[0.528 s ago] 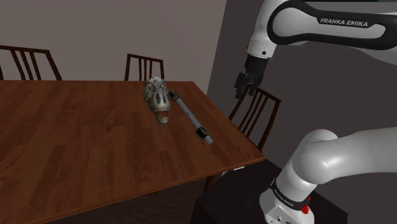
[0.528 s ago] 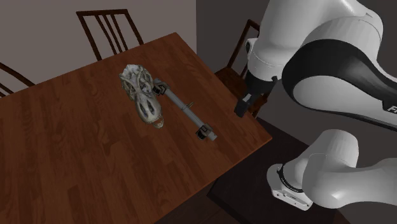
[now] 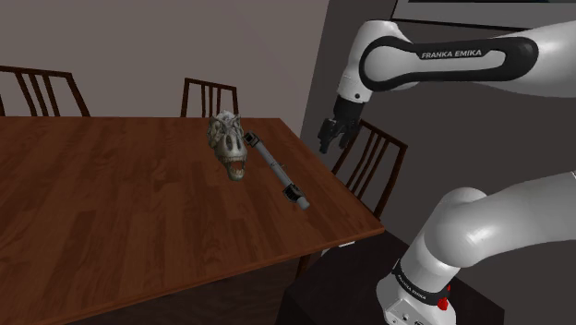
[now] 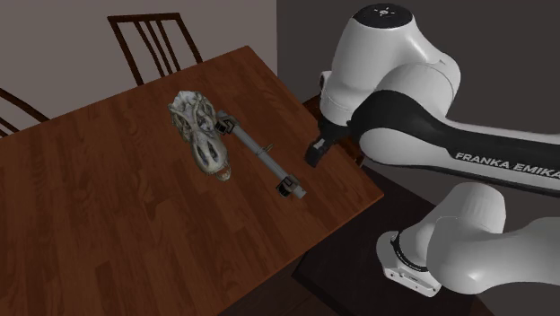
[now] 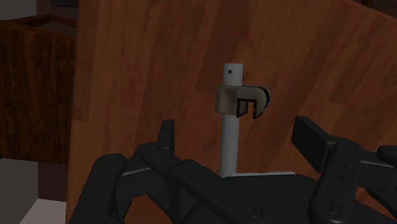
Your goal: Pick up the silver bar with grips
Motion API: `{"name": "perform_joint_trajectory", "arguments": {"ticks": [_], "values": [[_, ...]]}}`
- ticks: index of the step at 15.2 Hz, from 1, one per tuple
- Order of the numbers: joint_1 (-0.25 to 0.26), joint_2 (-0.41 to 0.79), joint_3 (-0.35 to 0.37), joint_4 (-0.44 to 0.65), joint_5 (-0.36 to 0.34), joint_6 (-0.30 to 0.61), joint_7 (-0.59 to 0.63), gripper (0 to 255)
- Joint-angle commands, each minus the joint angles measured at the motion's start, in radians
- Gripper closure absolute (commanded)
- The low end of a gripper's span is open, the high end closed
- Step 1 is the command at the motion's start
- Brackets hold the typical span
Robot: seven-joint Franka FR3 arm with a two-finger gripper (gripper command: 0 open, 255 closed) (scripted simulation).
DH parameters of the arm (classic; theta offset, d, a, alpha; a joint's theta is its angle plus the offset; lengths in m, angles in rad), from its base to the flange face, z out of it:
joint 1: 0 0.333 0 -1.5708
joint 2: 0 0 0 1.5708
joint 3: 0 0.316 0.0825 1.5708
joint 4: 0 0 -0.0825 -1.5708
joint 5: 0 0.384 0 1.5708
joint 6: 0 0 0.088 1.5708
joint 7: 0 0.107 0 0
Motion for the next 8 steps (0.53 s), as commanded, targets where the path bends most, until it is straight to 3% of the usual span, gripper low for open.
{"name": "perform_joint_trajectory", "arguments": {"ticks": [1,8], "values": [[0.002,0.058,0.0,-0.012,0.009,0.094,-0.002,0],[0.016,0.29,0.003,-0.006,0.047,0.393,-0.011,0]]}}
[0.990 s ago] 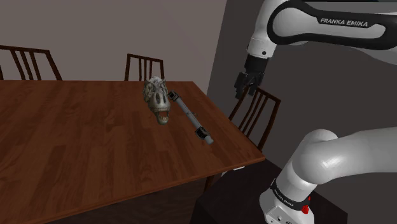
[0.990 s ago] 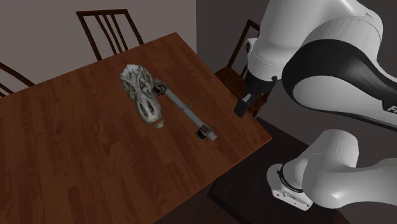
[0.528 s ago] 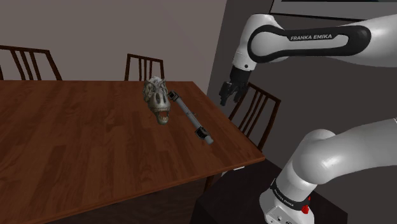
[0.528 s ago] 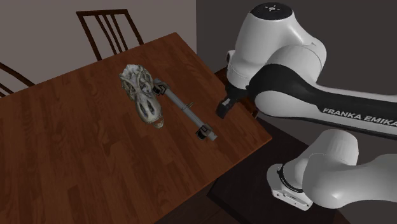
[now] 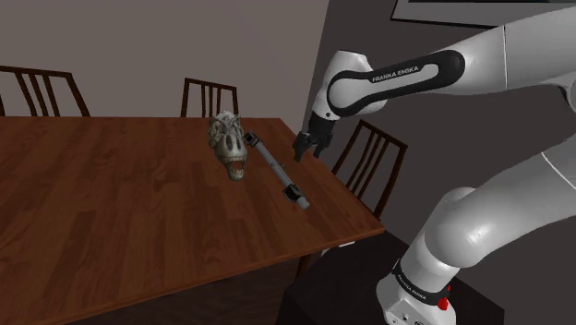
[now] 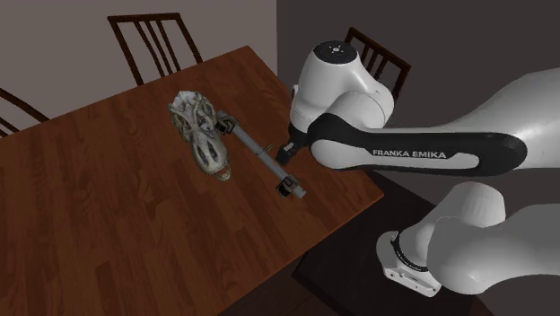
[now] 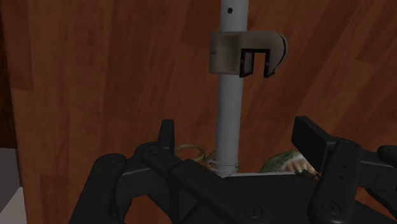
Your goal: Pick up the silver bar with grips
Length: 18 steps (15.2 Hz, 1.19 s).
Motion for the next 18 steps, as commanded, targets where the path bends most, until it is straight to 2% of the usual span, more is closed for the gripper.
{"name": "perform_joint_trajectory", "arguments": {"ticks": [1,9,18], "values": [[0.006,0.079,0.003,0.02,0.013,0.084,-0.001,0],[0.028,0.383,0.003,0.139,0.078,0.349,-0.037,0],[0.031,0.459,0.006,0.11,0.106,0.454,-0.065,0]]}}
